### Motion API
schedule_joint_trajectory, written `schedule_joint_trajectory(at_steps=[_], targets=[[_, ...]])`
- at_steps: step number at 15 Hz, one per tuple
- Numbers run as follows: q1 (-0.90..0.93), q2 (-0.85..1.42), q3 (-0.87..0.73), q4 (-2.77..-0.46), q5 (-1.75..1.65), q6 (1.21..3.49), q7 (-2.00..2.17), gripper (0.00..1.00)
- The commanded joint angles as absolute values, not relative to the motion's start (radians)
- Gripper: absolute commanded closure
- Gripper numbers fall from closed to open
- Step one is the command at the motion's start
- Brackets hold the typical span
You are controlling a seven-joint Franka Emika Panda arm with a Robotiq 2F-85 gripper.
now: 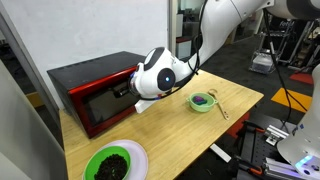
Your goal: Close the microwave door, move the white plate to the right, remove the zucchini and purple grapes from the green pot and place them on the white plate
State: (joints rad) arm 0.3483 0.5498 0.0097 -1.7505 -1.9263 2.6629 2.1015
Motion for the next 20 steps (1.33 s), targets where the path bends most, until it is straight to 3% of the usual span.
schedule_joint_trajectory(at_steps=[1,6,7,20], targets=[[0.294,0.539,0.026,-1.708,-1.892,2.853,2.027,0.00],[0.316,0.482,0.035,-1.780,-1.885,2.823,2.047,0.00],[0.349,0.550,0.010,-1.751,-1.926,2.663,2.102,0.00],[0.384,0.501,0.059,-1.814,-1.931,2.791,2.150,0.00]])
